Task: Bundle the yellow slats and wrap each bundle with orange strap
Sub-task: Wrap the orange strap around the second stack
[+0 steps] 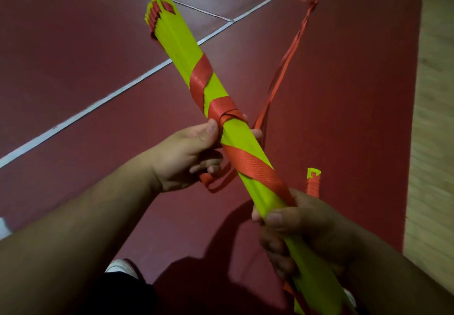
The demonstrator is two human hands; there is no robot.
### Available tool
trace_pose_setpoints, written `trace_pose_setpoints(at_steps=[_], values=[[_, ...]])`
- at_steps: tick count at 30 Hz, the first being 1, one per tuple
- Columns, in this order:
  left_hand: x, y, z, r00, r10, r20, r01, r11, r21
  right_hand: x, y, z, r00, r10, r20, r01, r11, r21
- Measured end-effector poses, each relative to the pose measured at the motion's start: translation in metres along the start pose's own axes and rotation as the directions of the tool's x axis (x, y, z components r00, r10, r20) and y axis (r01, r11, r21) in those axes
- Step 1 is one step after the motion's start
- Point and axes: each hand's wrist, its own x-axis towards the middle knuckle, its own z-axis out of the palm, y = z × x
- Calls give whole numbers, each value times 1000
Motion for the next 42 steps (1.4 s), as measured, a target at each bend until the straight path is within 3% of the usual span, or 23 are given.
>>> trace_pose_setpoints(at_steps=[2,4,6,8,10,12,15,17,19,21,24,28,31,35,37,38,40,42], values=[[0,-2,2,999,-3,46,8,994,-107,-3,1,-5,996,31,84,-37,997,72],[3,-3,12,1000,16,-26,-18,997,-76,-1,0,-12,997,58,57,-59,998,17],[7,-2,20,983,39,-182,-32,999,39,6,-2,-19,996,37,-82,-48,990,-134],[11,0,20,928,71,-367,-13,987,159,14,-5,-24,943,-104,-316,-21,928,-371],[13,1,19,847,112,-520,16,972,234,18,-2,-22,812,-255,-525,-195,729,-656],[15,-1,23,768,129,-627,29,971,236,21,7,-14,740,-384,-552,-372,450,-812],[18,-4,31,714,120,-689,10,983,181,31,20,-9,660,-548,-515,-481,219,-849],[18,1,29,734,142,-664,16,974,226,33,18,-14,587,-648,-486,-537,137,-832],[15,10,20,782,225,-581,16,925,380,31,13,-19,573,-675,-465,-477,186,-859],[11,20,14,798,328,-506,-34,862,505,28,9,-18,625,-641,-445,-364,264,-893],[7,28,13,800,408,-441,-99,813,573,24,5,-11,709,-559,-430,-309,301,-902],[2,28,8,841,405,-358,-97,765,637,20,-1,-6,722,-530,-444,-278,365,-888],[-3,30,-5,898,341,-278,-85,755,651,16,-1,-8,775,-473,-418,-159,494,-855],[-3,20,-13,935,261,-241,-99,843,528,13,3,-10,891,-329,-314,6,698,-716],[-3,17,-7,947,219,-236,-117,918,380,12,7,-13,962,-156,-226,40,893,-449],[-2,15,-6,951,200,-237,-115,937,329,10,7,-14,981,-82,-174,18,941,-339],[-1,8,-7,952,199,-234,-136,956,261,6,2,-17,992,4,-127,-48,937,-346],[2,4,-3,936,218,-275,-139,950,280,7,-5,-21,978,6,-210,-122,832,-541]])
